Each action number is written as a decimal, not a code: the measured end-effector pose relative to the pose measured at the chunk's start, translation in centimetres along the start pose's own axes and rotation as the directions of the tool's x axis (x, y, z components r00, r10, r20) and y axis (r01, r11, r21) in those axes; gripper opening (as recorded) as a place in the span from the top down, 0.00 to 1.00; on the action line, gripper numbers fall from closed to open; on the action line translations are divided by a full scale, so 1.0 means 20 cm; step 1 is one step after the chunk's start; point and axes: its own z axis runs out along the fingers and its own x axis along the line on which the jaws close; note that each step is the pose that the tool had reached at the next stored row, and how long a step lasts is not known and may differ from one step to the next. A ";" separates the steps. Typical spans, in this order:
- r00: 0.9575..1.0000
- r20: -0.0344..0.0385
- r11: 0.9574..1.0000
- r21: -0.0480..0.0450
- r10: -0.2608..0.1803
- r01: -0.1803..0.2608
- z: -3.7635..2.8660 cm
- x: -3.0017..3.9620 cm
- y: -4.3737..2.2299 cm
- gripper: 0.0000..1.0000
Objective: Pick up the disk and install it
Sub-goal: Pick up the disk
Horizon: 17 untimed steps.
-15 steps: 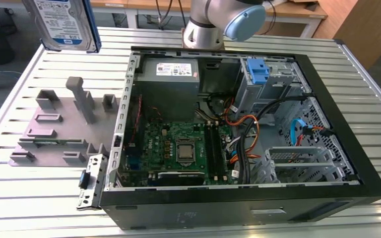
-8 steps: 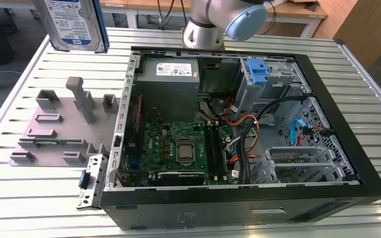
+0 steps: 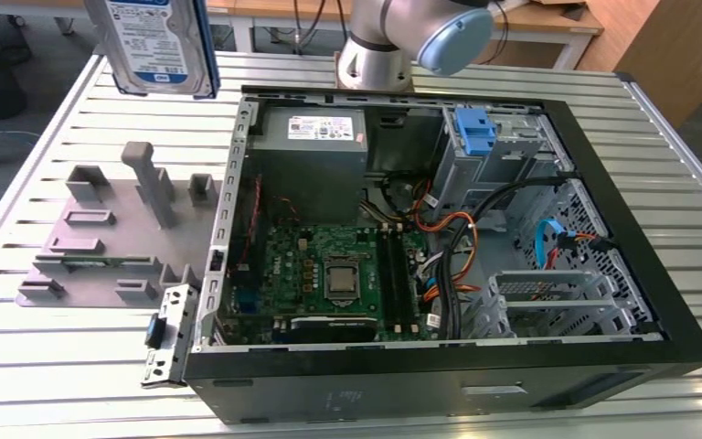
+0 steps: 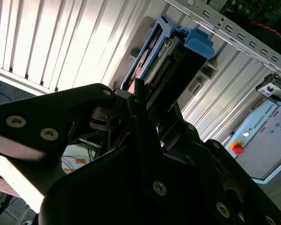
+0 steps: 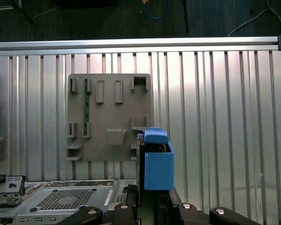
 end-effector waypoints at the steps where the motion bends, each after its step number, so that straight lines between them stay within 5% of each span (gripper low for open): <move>1: 1.000 0.000 1.000 0.000 0.000 0.000 0.000 -0.001 -0.011 0.65; 17: 1.000 0.000 1.000 0.000 0.000 0.000 -0.005 -0.008 -0.182 0.65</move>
